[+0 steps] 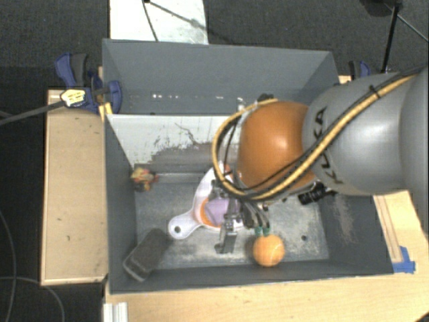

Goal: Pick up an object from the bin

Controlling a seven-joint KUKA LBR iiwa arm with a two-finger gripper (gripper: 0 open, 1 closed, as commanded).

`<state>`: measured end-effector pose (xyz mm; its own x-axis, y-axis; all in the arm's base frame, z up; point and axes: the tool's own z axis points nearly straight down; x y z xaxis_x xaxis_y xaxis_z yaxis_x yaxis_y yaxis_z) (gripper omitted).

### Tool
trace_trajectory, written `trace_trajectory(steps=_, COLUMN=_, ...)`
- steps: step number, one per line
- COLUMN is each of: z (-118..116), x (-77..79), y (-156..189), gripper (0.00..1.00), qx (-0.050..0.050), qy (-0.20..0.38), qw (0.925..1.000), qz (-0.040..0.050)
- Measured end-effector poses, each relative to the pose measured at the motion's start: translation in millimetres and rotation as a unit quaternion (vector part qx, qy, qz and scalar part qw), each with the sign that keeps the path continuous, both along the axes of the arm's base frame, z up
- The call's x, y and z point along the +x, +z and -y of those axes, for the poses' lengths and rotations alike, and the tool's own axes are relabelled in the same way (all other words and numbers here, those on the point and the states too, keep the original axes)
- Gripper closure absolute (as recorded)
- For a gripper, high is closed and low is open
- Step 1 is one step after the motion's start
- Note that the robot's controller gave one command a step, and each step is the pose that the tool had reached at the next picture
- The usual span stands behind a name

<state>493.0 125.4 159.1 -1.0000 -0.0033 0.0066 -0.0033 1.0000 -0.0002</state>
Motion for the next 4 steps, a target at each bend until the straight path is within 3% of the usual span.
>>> trace_trajectory(steps=1, z=1, x=2.0, y=4, gripper=0.0, qx=0.001, qy=-0.002, qw=1.0, qz=0.004)
trace_trajectory(steps=2, z=22, x=36.0, y=-42, gripper=0.0, qx=0.001, qy=0.009, qw=0.9999, qz=0.0077)
trace_trajectory(steps=3, z=31, x=39.4, y=-83, gripper=1.0, qx=0.002, qy=0.015, qw=0.9998, qz=0.0112)
trace_trajectory(steps=4, z=31, x=39.3, y=-83, gripper=1.0, qx=0.002, qy=0.015, qw=0.9998, qz=0.0112)
